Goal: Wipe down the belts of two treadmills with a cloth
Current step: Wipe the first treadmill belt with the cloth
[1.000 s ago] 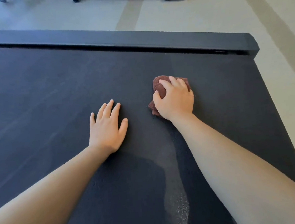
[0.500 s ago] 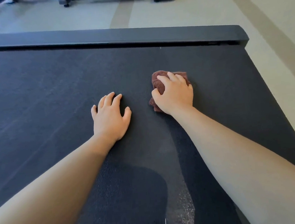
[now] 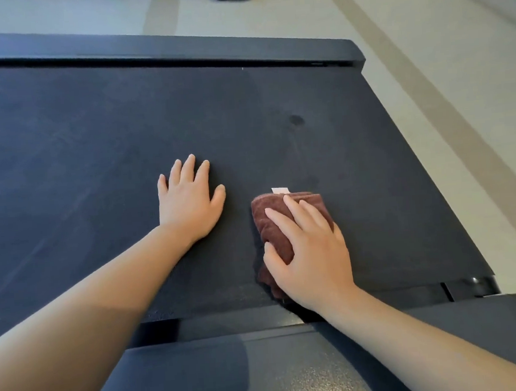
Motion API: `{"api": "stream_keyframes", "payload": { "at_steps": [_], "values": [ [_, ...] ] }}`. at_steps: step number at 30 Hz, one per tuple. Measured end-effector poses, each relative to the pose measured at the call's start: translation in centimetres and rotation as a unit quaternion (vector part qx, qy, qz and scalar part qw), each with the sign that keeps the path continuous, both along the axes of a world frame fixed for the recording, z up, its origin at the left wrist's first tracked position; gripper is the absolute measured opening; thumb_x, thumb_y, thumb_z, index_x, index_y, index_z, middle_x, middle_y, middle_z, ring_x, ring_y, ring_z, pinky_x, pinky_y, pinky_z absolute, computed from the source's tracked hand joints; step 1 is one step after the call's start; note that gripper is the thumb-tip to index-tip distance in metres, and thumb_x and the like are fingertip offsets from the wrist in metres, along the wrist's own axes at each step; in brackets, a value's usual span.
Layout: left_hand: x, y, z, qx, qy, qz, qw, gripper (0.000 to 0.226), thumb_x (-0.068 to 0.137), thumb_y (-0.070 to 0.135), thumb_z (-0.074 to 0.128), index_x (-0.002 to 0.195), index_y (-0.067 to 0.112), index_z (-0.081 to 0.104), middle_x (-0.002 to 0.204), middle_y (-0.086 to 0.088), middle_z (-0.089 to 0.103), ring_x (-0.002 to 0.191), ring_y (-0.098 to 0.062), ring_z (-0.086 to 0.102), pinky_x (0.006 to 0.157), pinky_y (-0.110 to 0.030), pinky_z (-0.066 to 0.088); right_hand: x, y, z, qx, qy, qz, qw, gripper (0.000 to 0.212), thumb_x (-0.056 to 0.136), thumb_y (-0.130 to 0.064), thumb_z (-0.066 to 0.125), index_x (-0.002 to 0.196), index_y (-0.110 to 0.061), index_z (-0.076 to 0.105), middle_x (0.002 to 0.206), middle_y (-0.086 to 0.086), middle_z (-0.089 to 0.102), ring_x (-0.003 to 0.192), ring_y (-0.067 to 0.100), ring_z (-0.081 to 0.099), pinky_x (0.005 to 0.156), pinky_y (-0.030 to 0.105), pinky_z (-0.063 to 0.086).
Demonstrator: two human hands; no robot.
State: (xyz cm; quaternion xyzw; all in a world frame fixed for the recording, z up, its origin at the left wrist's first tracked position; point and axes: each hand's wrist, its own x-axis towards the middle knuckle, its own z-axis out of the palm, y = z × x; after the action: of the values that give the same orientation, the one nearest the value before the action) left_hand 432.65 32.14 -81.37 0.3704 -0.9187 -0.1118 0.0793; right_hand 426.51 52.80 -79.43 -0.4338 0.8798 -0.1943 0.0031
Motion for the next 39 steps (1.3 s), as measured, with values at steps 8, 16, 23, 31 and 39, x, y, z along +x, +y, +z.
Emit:
{"api": "stream_keyframes", "payload": {
  "at_steps": [8, 16, 23, 31, 39],
  "values": [
    [0.9, 1.6, -0.1, -0.019, -0.009, -0.020, 1.000, 0.060, 0.093, 0.049, 0.030, 0.147, 0.021, 0.024, 0.157, -0.005, 0.015, 0.144, -0.026, 0.007, 0.115, -0.049, 0.005, -5.2, -6.4, -0.1, -0.010, 0.009, -0.014, 1.000, 0.051, 0.082, -0.050, 0.037, 0.128, -0.036, 0.054, 0.147, -0.011, 0.040, 0.135, 0.015, 0.031, 0.107, 0.045, 0.028],
    [0.5, 1.1, -0.2, -0.027, 0.011, -0.012, 1.000, 0.057, 0.092, 0.048, 0.037, 0.143, 0.024, 0.032, 0.153, -0.003, 0.025, 0.141, -0.025, 0.016, 0.114, -0.048, 0.012, -10.7, -13.5, -0.2, -0.028, 0.001, -0.052, 0.998, 0.046, 0.084, -0.047, 0.043, 0.126, -0.033, 0.055, 0.143, -0.008, 0.044, 0.132, 0.019, 0.034, 0.107, 0.048, 0.029],
    [1.4, 2.2, 0.7, -0.008, 0.033, -0.073, 0.997, 0.044, 0.094, 0.037, 0.042, 0.136, 0.028, 0.045, 0.149, 0.000, 0.035, 0.140, -0.023, 0.024, 0.113, -0.049, 0.015, -8.5, -9.4, 0.0, -0.017, -0.003, -0.008, 1.000, 0.046, 0.087, -0.046, 0.044, 0.131, -0.032, 0.051, 0.147, -0.001, 0.039, 0.134, 0.022, 0.031, 0.105, 0.049, 0.025],
    [0.1, 5.0, 1.5, 0.010, 0.042, -0.160, 0.986, 0.042, 0.095, 0.032, 0.042, 0.136, 0.028, 0.046, 0.147, 0.004, 0.037, 0.136, -0.017, 0.031, 0.114, -0.048, 0.019, -5.9, 3.2, 0.4, -0.012, -0.006, 0.014, 1.000, 0.051, 0.084, -0.047, 0.040, 0.131, -0.036, 0.051, 0.150, -0.008, 0.037, 0.139, 0.015, 0.028, 0.110, 0.048, 0.026],
    [-4.1, 4.3, 0.4, 0.005, 0.014, -0.124, 0.992, 0.051, 0.094, 0.043, 0.036, 0.144, 0.030, 0.031, 0.154, 0.003, 0.023, 0.143, -0.017, 0.012, 0.113, -0.055, 0.003, -7.6, 2.6, 0.3, -0.022, 0.008, -0.005, 1.000, 0.049, 0.082, -0.047, 0.041, 0.127, -0.037, 0.055, 0.147, -0.011, 0.041, 0.137, 0.014, 0.031, 0.108, 0.045, 0.031]
  ]
}}
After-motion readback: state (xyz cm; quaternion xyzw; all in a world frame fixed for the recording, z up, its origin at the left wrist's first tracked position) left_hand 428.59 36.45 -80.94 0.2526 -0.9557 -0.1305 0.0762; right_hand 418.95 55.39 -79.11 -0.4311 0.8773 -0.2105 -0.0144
